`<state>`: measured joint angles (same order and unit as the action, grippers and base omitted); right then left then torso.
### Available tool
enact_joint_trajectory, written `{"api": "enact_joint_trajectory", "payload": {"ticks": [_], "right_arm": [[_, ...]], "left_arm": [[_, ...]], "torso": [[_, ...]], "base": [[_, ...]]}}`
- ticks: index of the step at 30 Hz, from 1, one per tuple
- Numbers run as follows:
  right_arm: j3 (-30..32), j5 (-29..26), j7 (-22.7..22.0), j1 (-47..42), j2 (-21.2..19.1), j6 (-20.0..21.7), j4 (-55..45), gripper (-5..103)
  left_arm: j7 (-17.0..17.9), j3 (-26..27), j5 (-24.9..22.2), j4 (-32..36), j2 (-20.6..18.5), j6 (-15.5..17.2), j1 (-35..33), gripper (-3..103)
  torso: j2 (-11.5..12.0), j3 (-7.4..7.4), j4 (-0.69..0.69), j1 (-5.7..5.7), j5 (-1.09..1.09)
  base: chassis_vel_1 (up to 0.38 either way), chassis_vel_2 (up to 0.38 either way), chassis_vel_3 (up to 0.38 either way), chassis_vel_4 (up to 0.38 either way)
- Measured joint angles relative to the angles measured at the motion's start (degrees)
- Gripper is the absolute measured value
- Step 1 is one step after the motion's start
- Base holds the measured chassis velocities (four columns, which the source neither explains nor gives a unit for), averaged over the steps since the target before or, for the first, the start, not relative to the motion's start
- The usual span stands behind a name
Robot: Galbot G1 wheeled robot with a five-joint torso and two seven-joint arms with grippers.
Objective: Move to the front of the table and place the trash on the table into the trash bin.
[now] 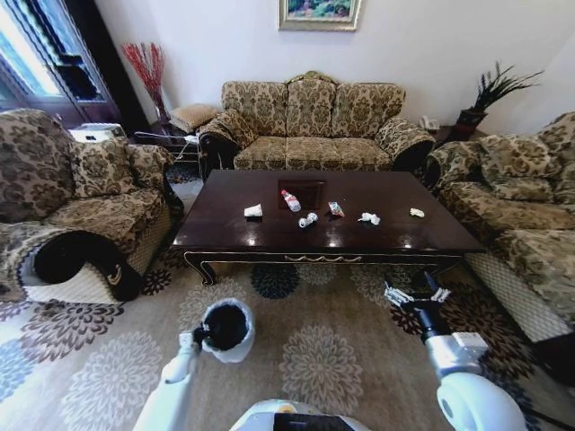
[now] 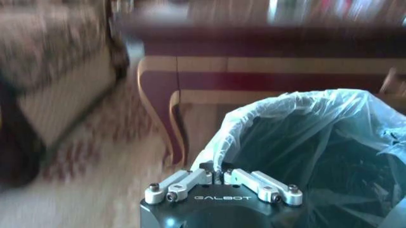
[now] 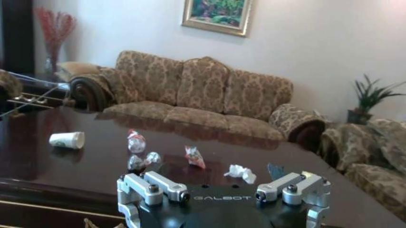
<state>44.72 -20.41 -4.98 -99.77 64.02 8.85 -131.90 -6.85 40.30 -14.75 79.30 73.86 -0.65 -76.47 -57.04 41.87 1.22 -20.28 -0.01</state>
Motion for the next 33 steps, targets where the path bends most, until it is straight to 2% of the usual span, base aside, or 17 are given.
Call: {"api": "enact_joint_trajectory", "payload": {"ticks": [3,4,5,6,7,9,11,12,13,15,21,26,33], "right_arm": [[-0.3,-3.4,-0.3,2.7,-2.5,2.4,-0.9,100],[-0.3,-3.4,-0.3,2.7,-2.5,2.4,-0.9,100],[-0.7,-4.7,-0.6,4.2,-3.3,3.6,-1.7,100],[-1.2,-6.4,-1.0,6.3,-4.3,5.3,-2.9,100],[-1.2,-6.4,-1.0,6.3,-4.3,5.3,-2.9,100],[-1.3,-8.0,-1.4,7.7,-4.9,6.0,-3.7,100],[-1.2,-8.6,-1.8,8.1,-5.1,6.0,-4.0,100],[-1.2,-8.6,-1.8,8.1,-5.1,6.0,-4.0,100],[-1.0,-8.9,-2.1,8.3,-5.0,5.9,-4.2,100],[-0.4,-8.9,-2.1,8.4,-4.7,5.9,-4.3,100],[1.1,-8.8,-0.9,7.1,-4.9,7.1,-5.7,100],[1.8,-9.2,0.0,6.4,-5.1,6.9,-5.8,100],[1.3,-9.4,1.1,6.3,-4.4,5.8,-5.7,100]], "left_arm": [[-0.4,2.9,-4.4,14.4,-2.0,1.0,-4.8,3],[-0.4,2.9,-4.4,14.4,-2.0,1.0,-4.8,3],[-0.5,4.4,-6.1,19.7,-2.5,1.8,-6.5,3],[-0.5,7.7,-7.7,29.0,-3.0,3.4,-9.4,3],[-0.5,7.7,-7.7,29.0,-3.0,3.4,-9.4,3],[-0.6,10.4,-8.0,36.5,-3.5,5.7,-12.1,3],[0.5,11.5,-8.0,40.6,-3.4,7.6,-13.6,3],[0.5,11.5,-8.0,40.6,-3.4,7.6,-13.6,3],[2.6,12.2,-8.0,44.4,-3.1,9.5,-14.5,3],[5.3,12.5,-7.7,48.7,-2.3,11.0,-14.6,3],[9.0,12.0,-6.0,56.3,-0.3,11.8,-14.6,3],[10.0,11.8,-5.2,58.1,0.7,11.8,-15.4,3],[10.6,11.6,-3.8,59.7,2.6,10.0,-18.1,3]], "torso": [[0.0,-0.01,-0.02,0.00,0.01],[0.0,-0.01,-0.02,0.00,0.01],[0.0,0.00,-0.02,0.00,0.01],[0.0,-0.01,0.00,0.00,0.01],[0.0,-0.01,0.00,0.00,0.01],[0.0,-0.01,0.00,0.00,0.01],[0.0,0.00,0.00,0.00,0.00],[0.0,0.00,0.00,0.00,0.00],[0.0,0.00,0.01,0.00,0.01],[0.0,0.00,0.01,0.00,0.01],[0.0,0.00,-0.02,0.00,0.01],[0.0,-0.01,-0.01,0.01,0.01],[0.0,-0.01,0.00,0.02,0.01]], "base": [[0.000,0.000,0.000,0.000],[0.000,0.000,0.000,0.000],[0.000,0.000,0.000,0.000],[0.000,0.000,0.000,0.000],[0.000,0.000,0.000,0.000],[0.000,0.000,0.000,0.000],[0.000,0.000,0.000,0.000],[0.000,0.000,0.000,0.000],[0.000,0.000,0.000,0.000],[0.000,0.000,0.000,0.000],[0.000,0.000,0.000,0.000],[0.000,0.000,0.000,0.000],[-0.065,0.087,0.073,-0.075]]}}
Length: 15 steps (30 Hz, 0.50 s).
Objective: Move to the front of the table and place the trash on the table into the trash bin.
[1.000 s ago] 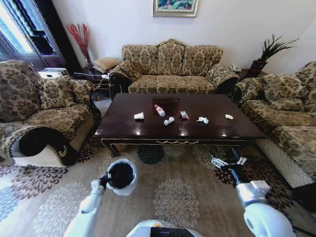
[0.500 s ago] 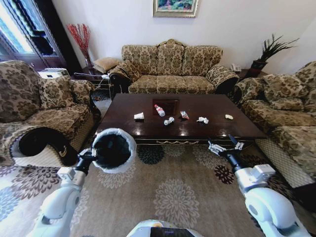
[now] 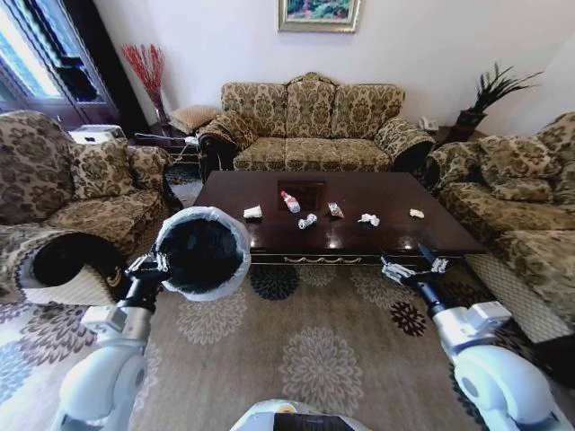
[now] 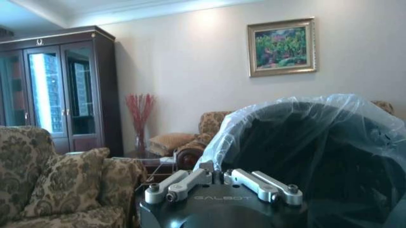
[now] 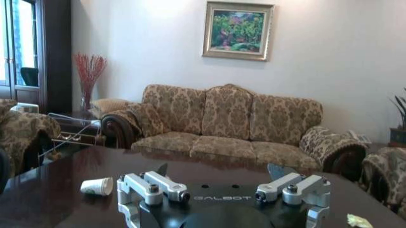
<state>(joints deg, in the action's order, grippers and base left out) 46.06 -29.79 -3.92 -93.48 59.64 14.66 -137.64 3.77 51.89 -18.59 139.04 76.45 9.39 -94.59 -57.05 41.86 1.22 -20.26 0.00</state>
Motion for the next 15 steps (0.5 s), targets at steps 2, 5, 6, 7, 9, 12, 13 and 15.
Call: {"api": "enact_joint_trajectory", "payload": {"ticks": [2,5,6,7,9,12,13,15], "right_arm": [[0.0,0.0,0.0,0.0,0.0,0.0,0.0,100],[0.0,0.0,0.1,0.0,0.1,-0.2,0.1,100],[0.0,0.0,0.1,0.0,0.1,-0.2,0.1,100],[0.0,0.0,0.1,0.0,0.1,-0.2,0.1,100],[0.0,0.1,0.2,0.0,0.1,-0.3,0.2,100],[0.0,0.1,0.2,0.1,0.1,-0.3,0.3,100],[0.0,0.1,0.2,0.2,0.0,-0.3,0.4,100],[-0.1,0.1,0.2,0.4,0.0,-0.3,0.6,100]], "left_arm": [[0.1,0.0,0.1,0.0,0.1,0.0,-0.1,3],[0.3,-0.1,0.7,0.0,0.5,-0.1,-0.3,3],[0.3,-0.1,0.8,0.0,0.5,-0.1,-0.3,3],[0.3,-0.1,0.8,0.0,0.5,-0.1,-0.3,3],[0.3,-0.4,1.4,-0.1,0.7,-0.3,-0.3,3],[0.3,-0.6,1.8,-0.4,0.8,-0.4,-0.2,3],[0.3,-0.7,1.8,-0.5,0.9,-0.4,-0.1,3],[0.3,-0.7,1.9,-0.7,1.0,-0.5,0.0,3]], "torso": [[0.0,0.00,0.00,0.00,0.00],[0.0,0.00,0.00,0.00,0.00],[0.0,0.00,0.00,0.00,0.00],[0.0,0.00,0.00,0.00,0.00],[0.0,0.03,0.00,-0.05,-0.01],[0.0,0.03,0.01,-0.06,0.01],[0.0,0.02,-0.01,-0.04,0.00],[0.0,0.01,-0.02,-0.03,-0.02]], "base": [[-0.124,0.144,0.144,-0.127],[-0.216,0.210,0.209,-0.193],[-0.278,0.276,0.247,-0.225],[-0.278,0.276,0.247,-0.225],[-0.264,0.284,0.280,-0.280],[-0.298,0.303,0.296,-0.305],[-0.326,0.308,0.315,-0.310],[-0.307,0.292,0.315,-0.303]]}}
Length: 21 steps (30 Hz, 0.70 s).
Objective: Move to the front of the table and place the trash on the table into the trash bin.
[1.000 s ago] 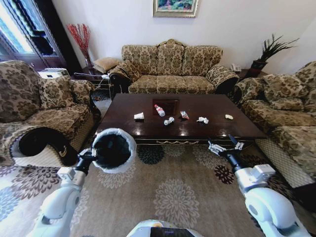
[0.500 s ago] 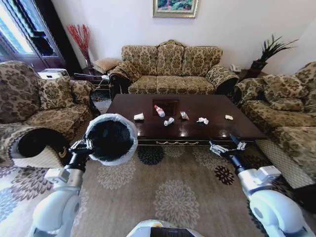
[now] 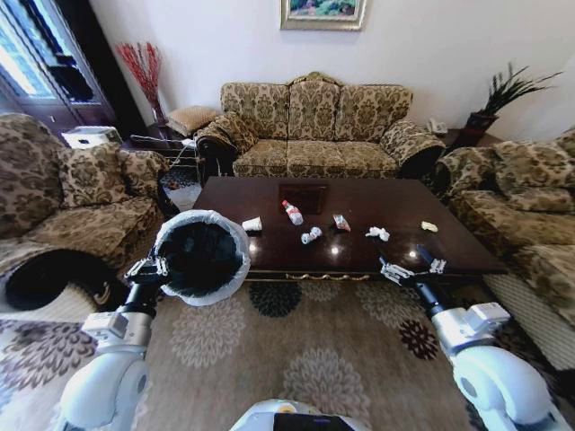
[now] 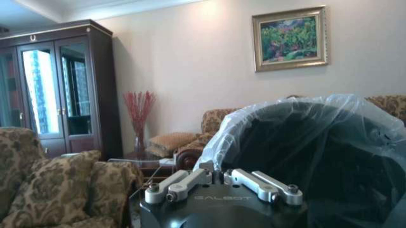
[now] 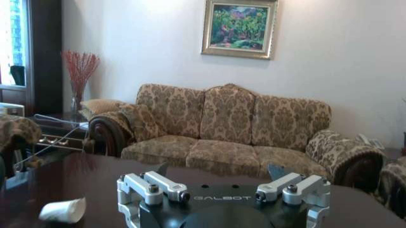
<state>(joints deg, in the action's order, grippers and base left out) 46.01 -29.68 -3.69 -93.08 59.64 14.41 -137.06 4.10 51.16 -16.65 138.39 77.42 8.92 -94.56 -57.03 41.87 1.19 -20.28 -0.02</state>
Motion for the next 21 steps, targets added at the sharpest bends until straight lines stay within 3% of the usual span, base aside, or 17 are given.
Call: {"api": "enact_joint_trajectory", "payload": {"ticks": [4,7,21], "right_arm": [[-0.5,0.0,0.0,0.5,-0.1,0.4,0.8,100],[-0.8,0.0,0.0,0.9,-0.1,0.8,1.7,100],[-2.4,-0.5,-1.1,3.0,0.4,1.3,5.3,100]], "left_arm": [[0.1,-0.2,0.8,-0.5,0.4,0.0,0.0,3],[0.1,-0.2,1.3,-0.8,0.6,0.0,0.0,3],[0.4,-0.8,2.5,-1.6,1.6,-1.1,-0.6,3]], "torso": [[0.0,0.03,0.05,-0.07,0.04],[0.0,0.03,0.01,-0.08,0.01],[0.0,-0.01,0.02,0.02,0.01]], "base": [[-0.200,0.237,0.220,-0.225],[-0.128,0.150,0.123,-0.121],[0.056,0.026,0.020,0.058]]}}
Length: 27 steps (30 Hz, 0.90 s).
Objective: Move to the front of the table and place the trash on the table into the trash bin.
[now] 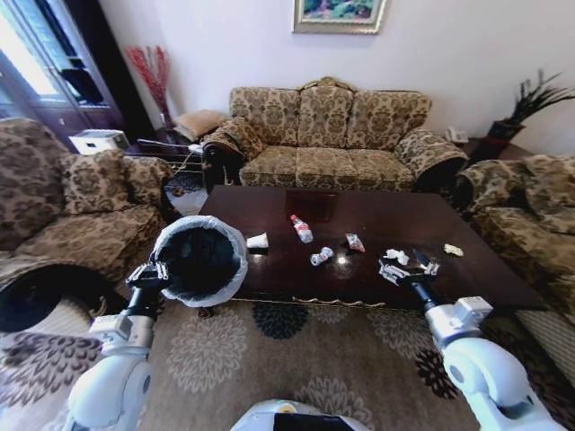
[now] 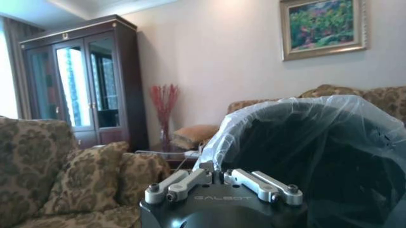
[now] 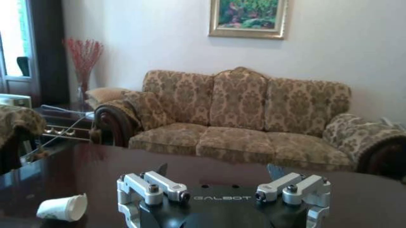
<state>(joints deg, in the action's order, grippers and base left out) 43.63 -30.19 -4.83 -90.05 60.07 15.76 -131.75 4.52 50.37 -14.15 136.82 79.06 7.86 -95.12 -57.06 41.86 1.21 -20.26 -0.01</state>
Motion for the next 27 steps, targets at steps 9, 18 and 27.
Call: {"api": "enact_joint_trajectory", "payload": {"ticks": [9,18,27], "right_arm": [[1.1,1.1,2.3,-0.5,0.2,-0.4,0.6,100],[0.4,1.9,4.2,-0.4,1.3,-0.6,1.2,100],[-0.6,2.7,5.2,0.3,1.6,-0.3,2.3,100]], "left_arm": [[0.0,-0.7,1.5,-0.2,0.8,-0.9,-0.1,3],[-0.2,-0.6,1.7,-0.5,1.2,-2.1,-0.5,3],[-0.2,-0.6,1.8,-1.0,1.3,-2.1,-0.3,3]], "torso": [[0.0,0.01,0.02,-0.03,0.01],[0.0,0.01,-0.03,0.00,0.01],[0.0,0.00,0.01,-0.01,0.00]], "base": [[0.084,0.094,0.108,0.094],[0.022,0.042,0.040,0.016],[-0.120,0.125,0.121,-0.117]]}}
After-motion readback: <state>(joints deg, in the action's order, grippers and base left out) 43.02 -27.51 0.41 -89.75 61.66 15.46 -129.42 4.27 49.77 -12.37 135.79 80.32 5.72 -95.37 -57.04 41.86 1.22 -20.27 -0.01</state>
